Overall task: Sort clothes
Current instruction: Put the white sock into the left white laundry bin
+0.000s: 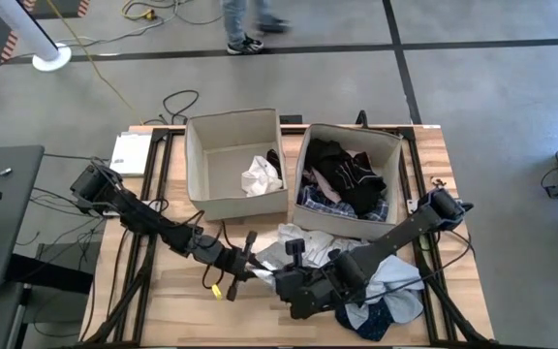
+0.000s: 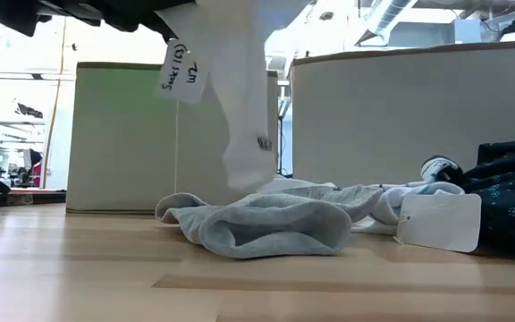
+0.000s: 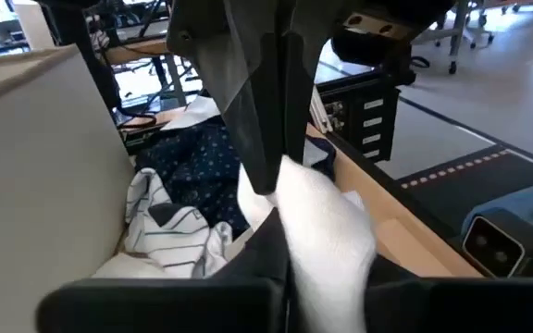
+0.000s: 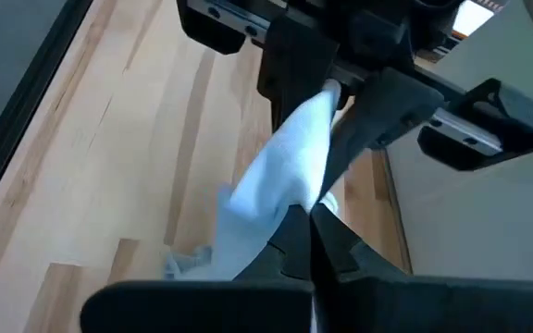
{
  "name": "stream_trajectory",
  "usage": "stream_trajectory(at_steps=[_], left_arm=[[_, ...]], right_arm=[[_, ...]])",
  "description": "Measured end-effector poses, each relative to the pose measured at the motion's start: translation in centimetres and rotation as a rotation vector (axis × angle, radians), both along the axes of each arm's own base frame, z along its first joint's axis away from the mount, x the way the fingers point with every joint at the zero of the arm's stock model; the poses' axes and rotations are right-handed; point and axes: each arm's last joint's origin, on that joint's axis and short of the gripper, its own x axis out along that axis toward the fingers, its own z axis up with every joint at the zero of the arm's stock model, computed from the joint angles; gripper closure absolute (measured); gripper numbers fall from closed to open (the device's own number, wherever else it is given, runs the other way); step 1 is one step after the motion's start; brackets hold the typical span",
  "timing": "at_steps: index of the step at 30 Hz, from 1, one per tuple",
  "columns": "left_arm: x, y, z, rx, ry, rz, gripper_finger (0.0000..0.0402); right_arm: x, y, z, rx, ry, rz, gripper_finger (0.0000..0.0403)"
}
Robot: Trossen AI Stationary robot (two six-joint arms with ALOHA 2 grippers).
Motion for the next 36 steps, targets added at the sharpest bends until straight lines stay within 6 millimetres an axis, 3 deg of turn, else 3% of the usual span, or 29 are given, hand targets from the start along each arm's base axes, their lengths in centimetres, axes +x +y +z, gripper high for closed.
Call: stream_trajectory(at_steps=[7,15,23,32,36], left_arm=[[-0.1,0.0,0.2,0.028,-0.009,-0.002,0.0396],[-1.5,0.8,3.0,0.072,-0.061,0.013,0.0398],[-4.4,2.6,8.4,0.157,-0.113,0.121,0.0399],[-6.9,4.8,16.1,0.295,-0.218,0.264,0.04],[-7.2,5.9,18.6,0.366,-0.216,0.339,0.04]], right_arm=[[-1.2,0.9,-0.5,0.016,0.054,-0.022,0.0349],[-3.0,2.5,-0.9,0.042,0.102,-0.038,0.0243],[-6.0,3.6,-1.7,0.08,0.212,-0.174,0.0166],[-8.1,5.6,-2.0,0.15,0.209,-0.22,0.0169],[-8.9,6.5,-2.0,0.179,0.202,-0.226,0.0175]])
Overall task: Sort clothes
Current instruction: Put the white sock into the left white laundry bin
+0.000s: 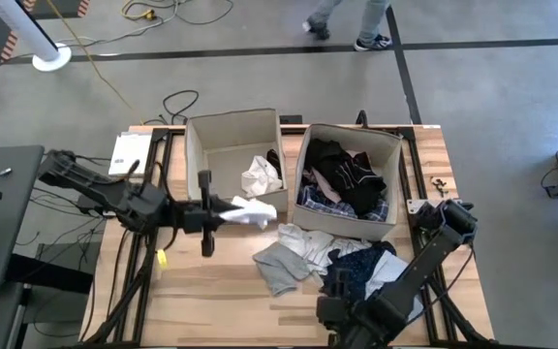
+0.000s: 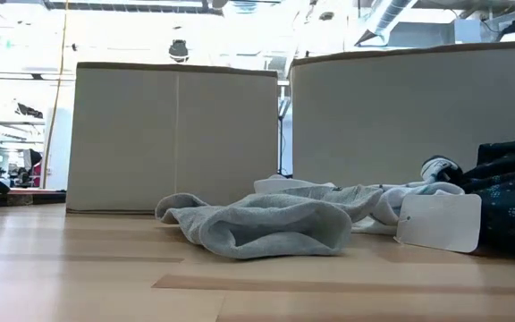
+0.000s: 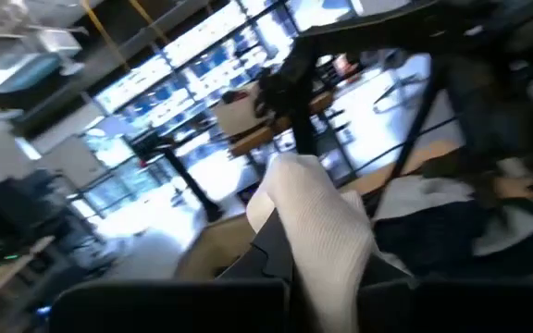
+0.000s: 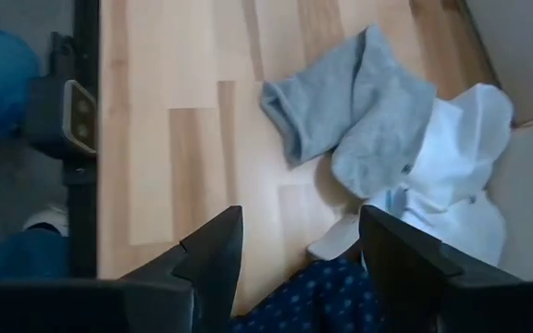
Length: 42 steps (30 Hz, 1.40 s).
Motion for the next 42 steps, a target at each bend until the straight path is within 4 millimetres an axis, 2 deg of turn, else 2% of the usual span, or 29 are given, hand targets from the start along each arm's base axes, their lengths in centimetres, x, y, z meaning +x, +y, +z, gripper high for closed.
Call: stream_trajectory(at_steps=[5,11,18,23,29,35,39,42], left_arm=[[0.1,2.0,1.7,0.045,0.04,0.102,0.04],[0.4,5.6,1.6,0.06,0.152,0.26,0.04],[0.3,10.0,-0.4,0.009,0.351,0.426,0.0398],[0.2,13.0,-1.9,-0.107,0.467,0.433,0.0397],[0.7,16.5,-4.6,-0.233,0.651,0.445,0.039],[2.3,19.2,-7.7,-0.383,0.783,0.413,0.0344],[3.1,19.8,-8.9,-0.408,0.826,0.404,0.0292],[3.3,19.9,-9.1,-0.42,0.826,0.38,0.0247]], right_arm=[[-0.6,0.6,0.0,0.031,-0.011,-0.022,0.0179],[-1.0,1.0,0.0,0.06,-0.023,-0.042,0.018],[-1.1,1.3,0.0,0.067,-0.029,-0.037,0.018],[-1.1,1.3,0.0,0.066,-0.028,-0.037,0.018],[-1.2,1.3,0.0,0.062,-0.025,-0.036,0.018],[-1.5,1.5,0.0,0.062,-0.024,-0.029,0.018],[-1.5,1.5,0.0,0.071,-0.027,-0.042,0.018],[-1.5,1.5,0.0,0.069,-0.029,-0.044,0.018]])
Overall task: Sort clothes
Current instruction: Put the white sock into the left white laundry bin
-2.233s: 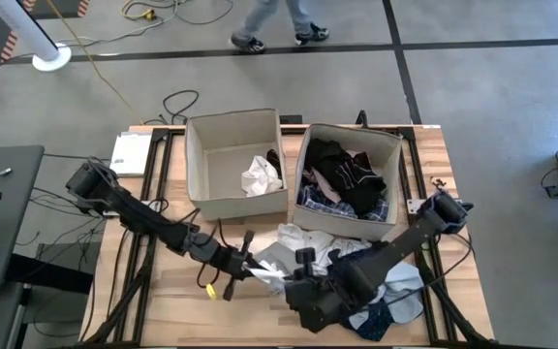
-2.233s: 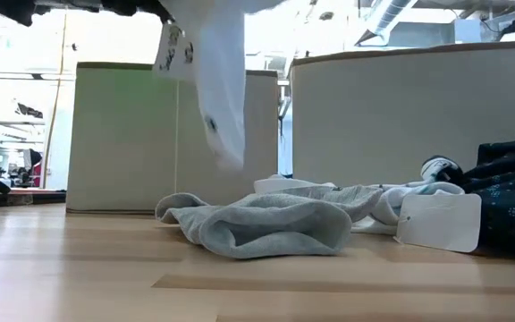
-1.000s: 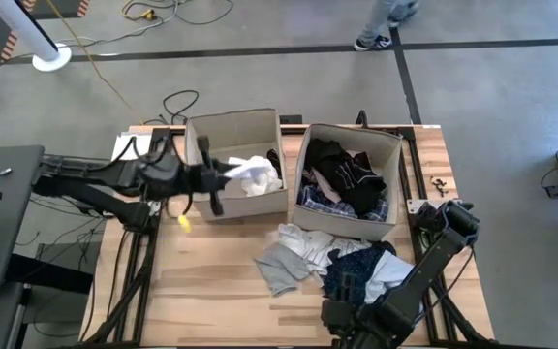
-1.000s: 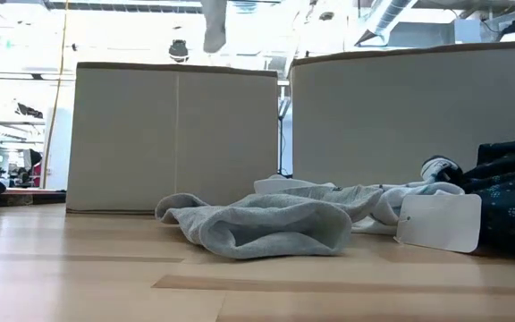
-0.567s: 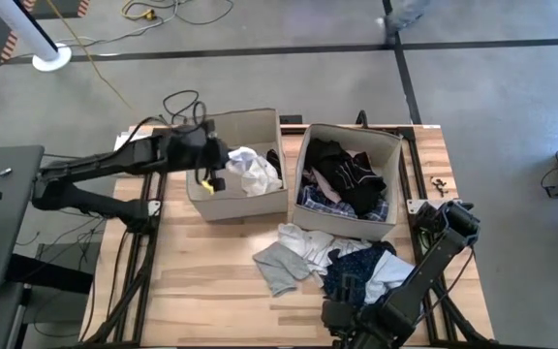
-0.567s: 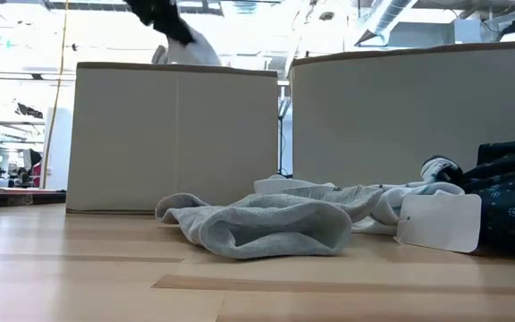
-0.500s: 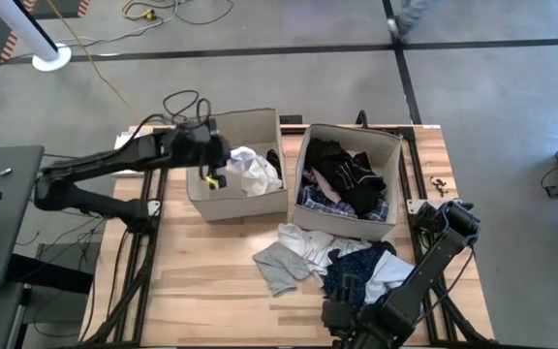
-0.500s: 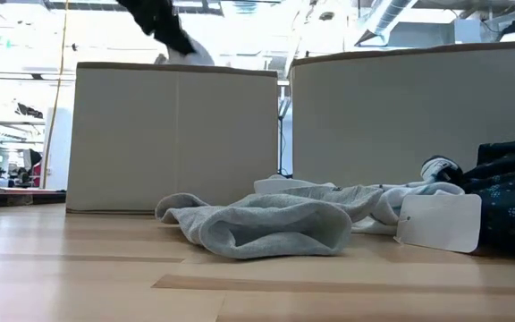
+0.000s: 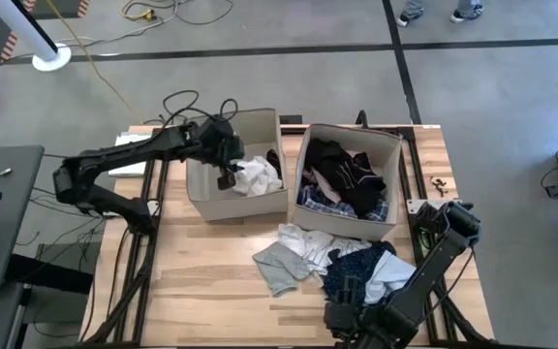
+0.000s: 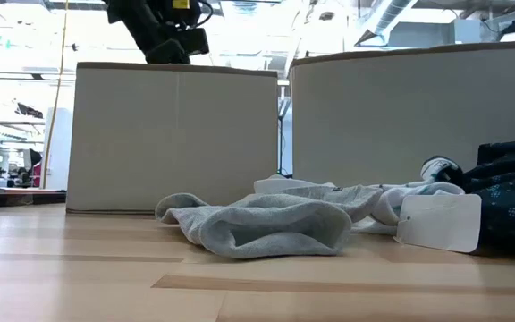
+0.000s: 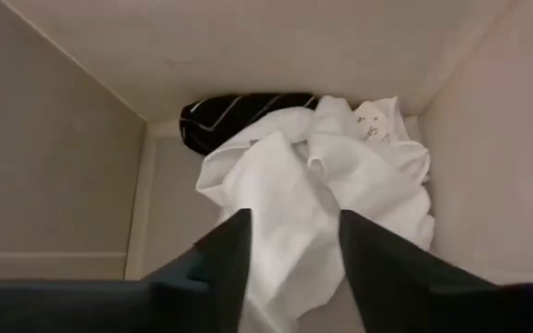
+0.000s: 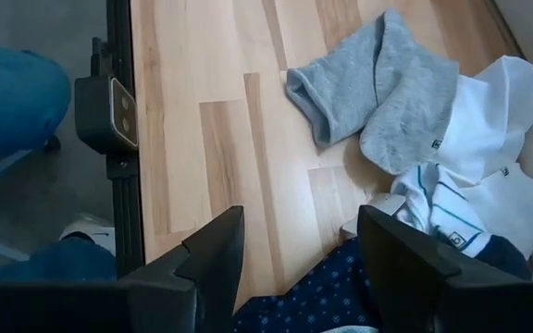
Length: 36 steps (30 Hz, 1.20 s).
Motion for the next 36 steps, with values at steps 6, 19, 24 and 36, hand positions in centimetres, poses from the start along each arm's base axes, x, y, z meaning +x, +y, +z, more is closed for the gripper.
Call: stream_trajectory(at_steps=[6,19,24,36], left_arm=[[-0.4,-0.3,0.5,-0.015,-0.025,-0.002,0.0179],[-4.3,-2.6,6.3,0.113,-0.317,-0.015,0.0167],[-5.5,-5.6,8.2,0.11,-0.431,-0.212,0.0167],[-3.0,-14.4,7.0,0.023,-0.399,-0.706,0.0168]], right_arm=[[-0.1,-0.3,0.0,-0.051,-0.013,-0.014,0.018],[-0.1,-0.6,0.0,-0.088,-0.021,-0.025,0.018],[-0.1,-0.6,0.0,-0.091,-0.022,-0.026,0.018],[-0.1,-0.6,0.0,-0.089,-0.024,-0.026,0.018]])
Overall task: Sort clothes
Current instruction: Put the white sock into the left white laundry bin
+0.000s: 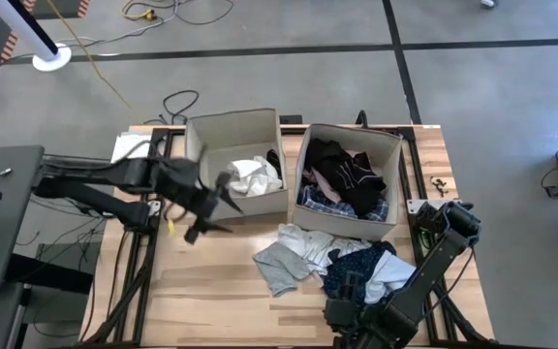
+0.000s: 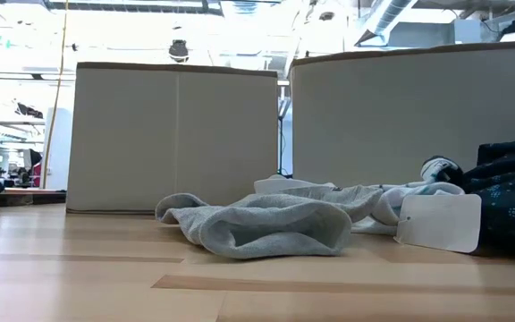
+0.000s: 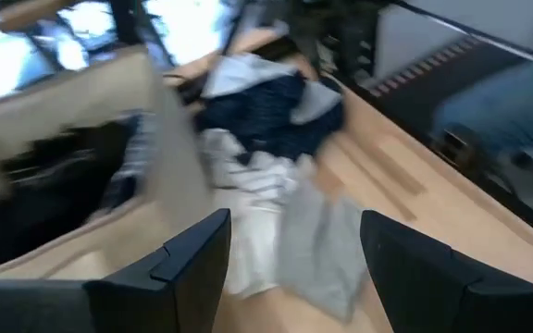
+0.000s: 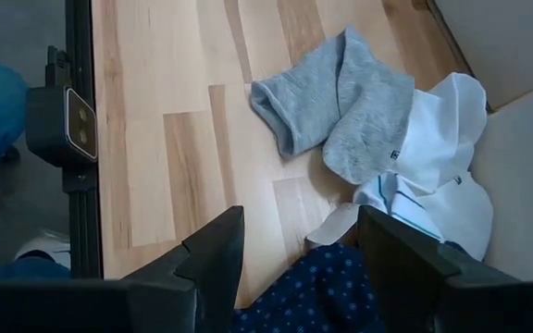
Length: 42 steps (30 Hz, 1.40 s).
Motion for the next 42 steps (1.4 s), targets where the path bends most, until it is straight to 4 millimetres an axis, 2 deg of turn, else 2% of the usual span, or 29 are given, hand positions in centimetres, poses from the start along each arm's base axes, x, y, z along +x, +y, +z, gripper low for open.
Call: stream_trajectory(at_steps=[11,20,24,31,34,42], left_arm=[[4.4,-4.8,-4.5,0.102,0.156,-0.119,0.0168],[8.7,-6.8,-9.4,0.178,0.241,-0.13,0.0169],[10.6,-6.7,-11.7,0.301,0.259,-0.033,0.0169],[13.1,-5.4,-15.6,0.395,0.316,-0.017,0.0174],[13.9,-4.5,-16.4,0.392,0.311,0.009,0.0193],[14.8,-1.8,-16.9,0.381,0.307,0.083,0.0243]], right_arm=[[0.0,0.0,0.0,0.005,-0.002,-0.005,0.018],[0.0,0.0,0.0,0.007,-0.003,-0.006,0.018],[0.0,0.0,0.0,0.009,-0.005,-0.006,0.018],[0.1,0.1,0.0,0.018,-0.011,-0.012,0.018],[0.1,0.1,0.0,0.02,-0.013,-0.013,0.018],[0.1,0.1,0.1,0.012,-0.032,-0.018,0.018]])
